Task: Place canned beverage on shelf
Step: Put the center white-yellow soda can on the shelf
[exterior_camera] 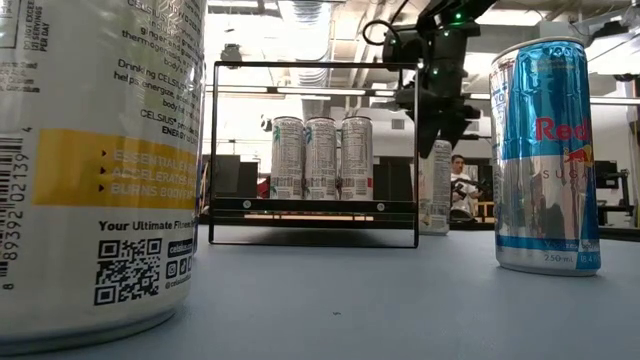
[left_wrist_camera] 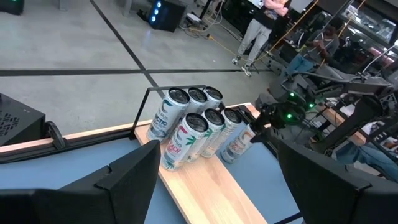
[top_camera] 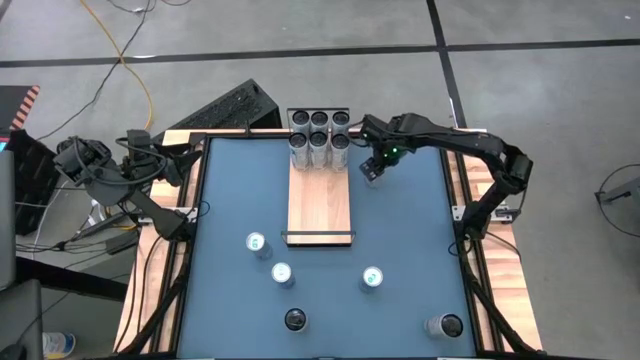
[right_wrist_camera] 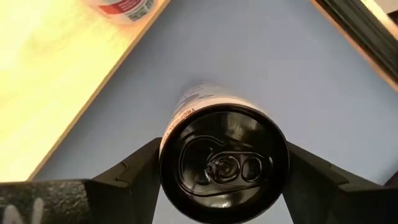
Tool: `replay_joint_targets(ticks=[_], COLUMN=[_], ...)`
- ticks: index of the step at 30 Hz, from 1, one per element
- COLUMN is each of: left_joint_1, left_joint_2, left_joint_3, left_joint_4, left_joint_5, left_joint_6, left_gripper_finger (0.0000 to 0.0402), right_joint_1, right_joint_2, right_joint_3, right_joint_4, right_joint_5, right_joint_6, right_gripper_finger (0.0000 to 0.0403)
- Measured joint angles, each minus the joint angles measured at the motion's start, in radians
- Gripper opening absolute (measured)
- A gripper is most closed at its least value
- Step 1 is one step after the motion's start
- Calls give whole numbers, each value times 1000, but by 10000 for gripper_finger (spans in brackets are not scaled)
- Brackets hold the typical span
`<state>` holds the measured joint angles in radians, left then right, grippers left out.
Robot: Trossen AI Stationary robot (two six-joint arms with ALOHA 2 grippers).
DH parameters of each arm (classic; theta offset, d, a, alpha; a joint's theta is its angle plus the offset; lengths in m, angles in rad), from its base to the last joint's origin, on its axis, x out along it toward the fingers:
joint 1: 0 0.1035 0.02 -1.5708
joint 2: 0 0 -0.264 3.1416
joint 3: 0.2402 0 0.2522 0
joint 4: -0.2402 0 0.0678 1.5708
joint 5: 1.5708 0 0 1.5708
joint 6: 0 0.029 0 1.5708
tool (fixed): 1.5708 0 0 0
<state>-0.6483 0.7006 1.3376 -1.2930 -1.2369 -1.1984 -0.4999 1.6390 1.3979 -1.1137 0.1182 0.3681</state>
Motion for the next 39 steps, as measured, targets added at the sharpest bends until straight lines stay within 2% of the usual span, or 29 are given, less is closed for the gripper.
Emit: replay_joint_targets(ticks=[3, 6, 10, 15, 23, 27, 29, 33, 39], left_joint_1=[0, 0, 0, 0, 0, 0, 0, 0, 0], left_joint_2=[0, 0, 0, 0, 0, 0, 0, 0, 0], left_joint_3=[0, 0, 0, 0, 0, 0, 0, 0, 0], left_joint_4=[-4, -6, -6, -5, -11, -11, -11, -17, -18], left_joint_5=[0, 0, 15, 25, 23, 23, 23, 21, 21], left_joint_6=[0, 0, 0, -1, -2, -2, -2, -2, -3], left_gripper_finger=[309, 309, 309, 309, 309, 309, 309, 309, 309], right_joint_1=[-30, -47, -44, -45, -19, 0, 12, 33, 58], right_joint_2=[0, 0, -8, -8, -3, -3, -2, -2, -2], right_joint_3=[0, 0, -2, -2, 0, 0, 0, 0, 0], right_joint_4=[0, 27, 49, -24, 15, 22, 29, 28, 61], right_joint_5=[-89, -164, -187, -225, -221, -220, -186, -128, -116], right_joint_6=[-13, -93, -228, -398, -422, -481, -515, -630, -824], right_gripper_finger=[275, 275, 276, 276, 283, 315, 337, 368, 371])
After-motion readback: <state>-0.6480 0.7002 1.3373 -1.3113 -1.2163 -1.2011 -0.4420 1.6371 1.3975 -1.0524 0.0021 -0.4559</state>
